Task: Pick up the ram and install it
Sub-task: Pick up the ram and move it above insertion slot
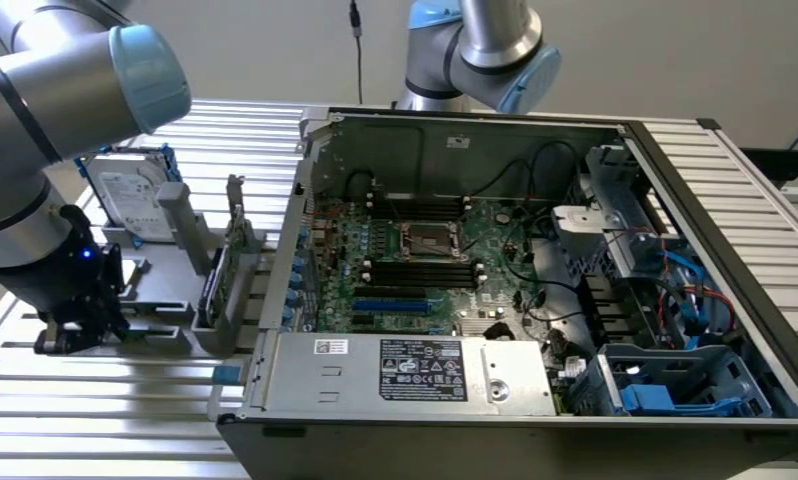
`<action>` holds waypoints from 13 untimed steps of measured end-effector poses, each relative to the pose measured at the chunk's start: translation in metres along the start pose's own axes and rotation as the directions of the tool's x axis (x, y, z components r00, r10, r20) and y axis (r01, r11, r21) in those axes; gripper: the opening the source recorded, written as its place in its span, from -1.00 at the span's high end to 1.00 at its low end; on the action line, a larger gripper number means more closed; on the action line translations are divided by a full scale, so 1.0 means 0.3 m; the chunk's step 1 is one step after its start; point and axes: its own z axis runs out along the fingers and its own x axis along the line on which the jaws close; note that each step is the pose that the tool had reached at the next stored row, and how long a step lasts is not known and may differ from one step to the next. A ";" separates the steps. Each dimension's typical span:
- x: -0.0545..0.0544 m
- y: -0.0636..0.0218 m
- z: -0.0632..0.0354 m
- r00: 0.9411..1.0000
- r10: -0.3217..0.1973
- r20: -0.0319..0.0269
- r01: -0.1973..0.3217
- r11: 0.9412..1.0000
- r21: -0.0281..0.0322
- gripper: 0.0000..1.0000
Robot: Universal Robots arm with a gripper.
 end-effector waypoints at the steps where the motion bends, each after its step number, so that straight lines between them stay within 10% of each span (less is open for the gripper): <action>1: 0.000 0.000 0.000 1.000 0.000 0.002 0.000 1.000 0.000 0.58; 13: -0.001 -0.005 -0.021 1.000 0.001 0.010 -0.001 1.000 -0.022 0.71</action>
